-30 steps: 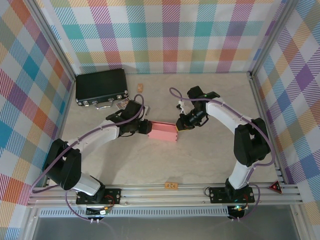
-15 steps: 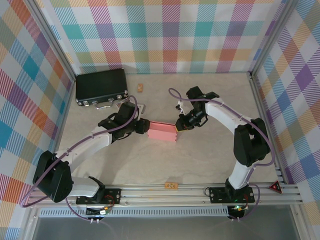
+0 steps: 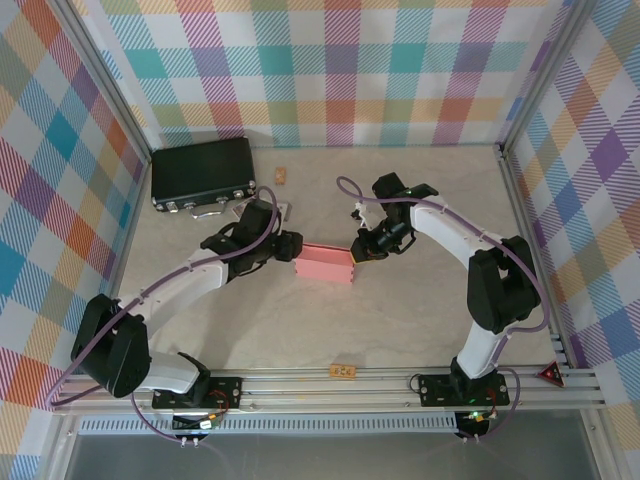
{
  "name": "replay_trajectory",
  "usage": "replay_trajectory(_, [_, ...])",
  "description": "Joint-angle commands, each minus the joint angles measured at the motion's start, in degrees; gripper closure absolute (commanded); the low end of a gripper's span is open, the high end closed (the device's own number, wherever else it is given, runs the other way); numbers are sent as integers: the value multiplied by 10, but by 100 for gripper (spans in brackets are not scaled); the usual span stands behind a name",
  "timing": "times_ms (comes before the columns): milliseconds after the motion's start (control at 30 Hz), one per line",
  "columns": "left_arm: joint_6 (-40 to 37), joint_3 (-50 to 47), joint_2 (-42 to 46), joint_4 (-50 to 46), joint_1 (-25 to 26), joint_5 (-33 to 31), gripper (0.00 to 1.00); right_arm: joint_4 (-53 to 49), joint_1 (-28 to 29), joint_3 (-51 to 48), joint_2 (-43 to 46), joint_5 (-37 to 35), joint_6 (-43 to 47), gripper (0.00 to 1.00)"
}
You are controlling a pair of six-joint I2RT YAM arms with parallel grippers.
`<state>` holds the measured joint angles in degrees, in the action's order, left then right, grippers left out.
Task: Fold the paper box
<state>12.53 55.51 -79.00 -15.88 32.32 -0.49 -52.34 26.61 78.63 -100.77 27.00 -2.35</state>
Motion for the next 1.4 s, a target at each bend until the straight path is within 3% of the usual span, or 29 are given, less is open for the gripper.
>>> replay_trajectory(0, [19, 24, -9, 28, -1, -6, 53, -10, 4, -1, 0, 0, 5, 84])
replay_trajectory(800, [19, -9, -45, 10, -1, 11, 62, -16, 7, 13, 8, 3, 7, 80])
replay_trajectory(1100, [21, -13, -52, 11, -1, 9, 63, 4, 7, 4, 33, -8, 6, 58])
replay_trajectory(1367, [21, -16, -59, 12, -1, 12, 63, 51, 5, -20, 75, -11, -5, 50])
